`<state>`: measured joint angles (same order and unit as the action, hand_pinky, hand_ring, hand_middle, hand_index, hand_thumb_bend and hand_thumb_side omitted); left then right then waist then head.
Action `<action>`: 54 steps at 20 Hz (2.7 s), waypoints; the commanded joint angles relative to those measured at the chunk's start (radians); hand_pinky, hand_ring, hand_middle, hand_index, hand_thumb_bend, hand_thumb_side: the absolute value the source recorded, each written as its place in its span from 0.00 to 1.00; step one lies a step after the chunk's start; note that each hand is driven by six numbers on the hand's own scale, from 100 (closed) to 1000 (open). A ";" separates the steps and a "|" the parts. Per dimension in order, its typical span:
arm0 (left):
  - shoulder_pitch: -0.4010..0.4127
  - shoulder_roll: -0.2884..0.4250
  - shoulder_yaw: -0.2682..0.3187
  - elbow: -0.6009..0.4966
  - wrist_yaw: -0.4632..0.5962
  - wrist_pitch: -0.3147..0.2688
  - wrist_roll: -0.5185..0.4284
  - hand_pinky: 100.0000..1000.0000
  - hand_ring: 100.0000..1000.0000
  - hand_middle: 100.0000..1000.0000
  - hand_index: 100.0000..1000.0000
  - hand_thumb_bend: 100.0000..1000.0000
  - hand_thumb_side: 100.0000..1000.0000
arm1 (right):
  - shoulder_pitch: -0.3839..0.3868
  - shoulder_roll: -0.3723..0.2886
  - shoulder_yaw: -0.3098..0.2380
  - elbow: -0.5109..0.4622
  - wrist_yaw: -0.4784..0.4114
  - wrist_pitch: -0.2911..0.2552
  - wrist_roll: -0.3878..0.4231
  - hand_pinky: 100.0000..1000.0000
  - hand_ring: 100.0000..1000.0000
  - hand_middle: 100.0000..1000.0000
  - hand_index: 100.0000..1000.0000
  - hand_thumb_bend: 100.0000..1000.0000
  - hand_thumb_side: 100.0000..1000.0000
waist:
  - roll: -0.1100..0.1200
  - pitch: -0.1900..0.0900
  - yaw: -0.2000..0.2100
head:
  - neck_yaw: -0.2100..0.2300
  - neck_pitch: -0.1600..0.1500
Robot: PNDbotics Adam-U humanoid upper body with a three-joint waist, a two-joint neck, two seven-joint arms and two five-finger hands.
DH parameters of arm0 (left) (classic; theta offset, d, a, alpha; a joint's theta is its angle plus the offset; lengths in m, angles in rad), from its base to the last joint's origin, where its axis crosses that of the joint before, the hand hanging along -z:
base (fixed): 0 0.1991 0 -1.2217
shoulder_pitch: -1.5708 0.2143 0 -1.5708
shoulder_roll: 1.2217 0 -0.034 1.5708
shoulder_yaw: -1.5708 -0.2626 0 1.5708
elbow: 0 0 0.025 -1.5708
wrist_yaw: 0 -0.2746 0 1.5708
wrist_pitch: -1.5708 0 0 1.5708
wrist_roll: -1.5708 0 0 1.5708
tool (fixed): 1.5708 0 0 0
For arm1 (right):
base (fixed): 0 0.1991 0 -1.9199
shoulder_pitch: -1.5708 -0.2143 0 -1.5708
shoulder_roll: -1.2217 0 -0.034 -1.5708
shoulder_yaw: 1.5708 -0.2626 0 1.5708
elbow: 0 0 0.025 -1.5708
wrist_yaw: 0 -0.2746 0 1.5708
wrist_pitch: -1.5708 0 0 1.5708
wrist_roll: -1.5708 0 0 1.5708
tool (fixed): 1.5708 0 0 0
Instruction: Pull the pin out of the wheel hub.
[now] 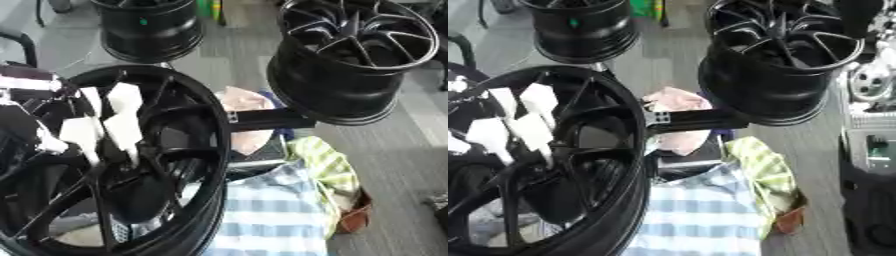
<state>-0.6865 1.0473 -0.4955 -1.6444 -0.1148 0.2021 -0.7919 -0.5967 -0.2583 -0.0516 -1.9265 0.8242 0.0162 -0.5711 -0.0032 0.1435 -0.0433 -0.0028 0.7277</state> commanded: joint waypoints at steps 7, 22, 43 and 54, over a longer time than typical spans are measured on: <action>-0.016 0.013 -0.006 0.009 -0.033 -0.007 -0.006 0.66 0.65 0.62 0.76 0.40 0.13 | -0.008 -0.007 -0.010 -0.020 -0.001 0.001 -0.005 0.73 0.70 0.65 0.79 0.00 0.34 | 0.001 -0.011 -0.003 | 0.003 -0.012; -0.016 0.003 -0.010 0.028 -0.055 0.000 0.017 0.58 0.53 0.48 0.63 0.13 0.00 | -0.001 -0.006 -0.014 -0.022 -0.006 0.002 -0.016 0.72 0.70 0.65 0.79 0.00 0.35 | 0.000 -0.010 -0.002 | 0.002 -0.015; 0.026 0.097 0.122 -0.092 -0.105 -0.111 0.016 0.47 0.28 0.24 0.38 0.09 0.00 | -0.001 -0.007 -0.017 -0.022 -0.004 0.002 -0.022 0.73 0.70 0.65 0.79 0.00 0.35 | -0.002 -0.009 0.003 | -0.013 -0.020; 0.006 0.145 0.357 0.045 -0.139 -0.134 0.095 0.49 0.29 0.25 0.40 0.03 0.00 | 0.005 -0.015 -0.024 -0.025 0.006 0.008 -0.025 0.73 0.70 0.65 0.79 0.00 0.35 | -0.002 -0.012 0.019 | -0.033 -0.015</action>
<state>-0.6614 1.1493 -0.1896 -1.6230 -0.2422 0.0632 -0.7131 -0.5797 -0.2516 -0.0679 -1.9332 0.8244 0.0222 -0.5944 -0.0077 0.1476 -0.0256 -0.0311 0.7195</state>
